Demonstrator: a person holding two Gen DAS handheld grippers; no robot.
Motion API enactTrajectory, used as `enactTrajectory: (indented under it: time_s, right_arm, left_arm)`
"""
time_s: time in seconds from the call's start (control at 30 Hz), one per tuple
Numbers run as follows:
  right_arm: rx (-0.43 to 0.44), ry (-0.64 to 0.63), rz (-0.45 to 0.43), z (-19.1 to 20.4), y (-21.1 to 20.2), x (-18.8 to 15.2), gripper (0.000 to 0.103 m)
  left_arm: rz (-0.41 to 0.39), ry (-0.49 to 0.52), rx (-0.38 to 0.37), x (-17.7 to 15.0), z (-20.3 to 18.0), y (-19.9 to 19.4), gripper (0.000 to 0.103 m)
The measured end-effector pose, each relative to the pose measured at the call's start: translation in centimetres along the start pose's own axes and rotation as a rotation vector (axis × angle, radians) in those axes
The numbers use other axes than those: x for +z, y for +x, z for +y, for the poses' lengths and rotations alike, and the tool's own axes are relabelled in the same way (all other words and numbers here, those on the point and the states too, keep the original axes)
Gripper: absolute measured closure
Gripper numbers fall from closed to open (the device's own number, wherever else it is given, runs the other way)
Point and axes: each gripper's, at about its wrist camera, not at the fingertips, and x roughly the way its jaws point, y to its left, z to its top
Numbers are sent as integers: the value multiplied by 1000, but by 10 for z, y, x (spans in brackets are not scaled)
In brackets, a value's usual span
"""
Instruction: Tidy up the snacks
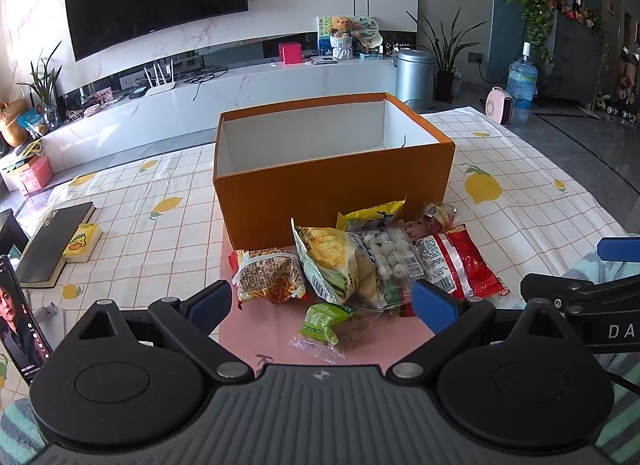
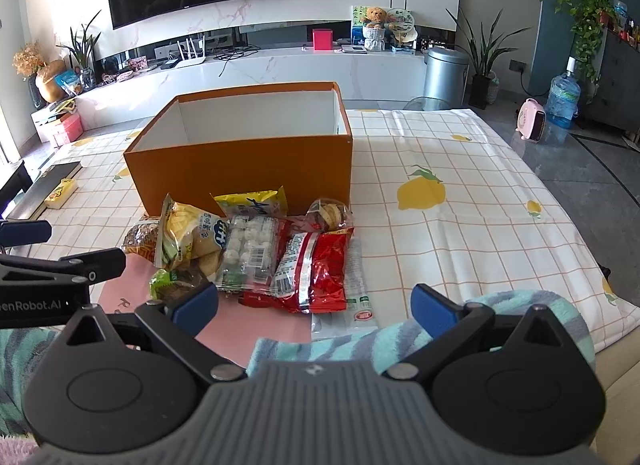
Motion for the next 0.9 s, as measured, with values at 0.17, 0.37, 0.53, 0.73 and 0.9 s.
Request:
enactTrajectory:
  time_s: [0.17, 0.37, 0.53, 0.73, 0.9]
  right_arm:
    - [-9, -2, 2, 1, 3, 0, 4]
    - [-12, -5, 5, 1, 2, 1, 4]
    - [-14, -8, 6, 2, 2, 1, 4]
    - [-17, -9, 11, 3, 4, 1, 4]
    - [-13, -15, 8, 4, 5, 1, 4]
  left_arm:
    - [13, -20, 3, 2, 2, -1, 0]
    - [10, -10, 11, 3, -2, -2, 0]
    - [11, -9, 12, 4, -3, -1, 0]
    - [12, -10, 13, 4, -3, -2, 0]
    - [12, -7, 12, 4, -2, -1, 0]
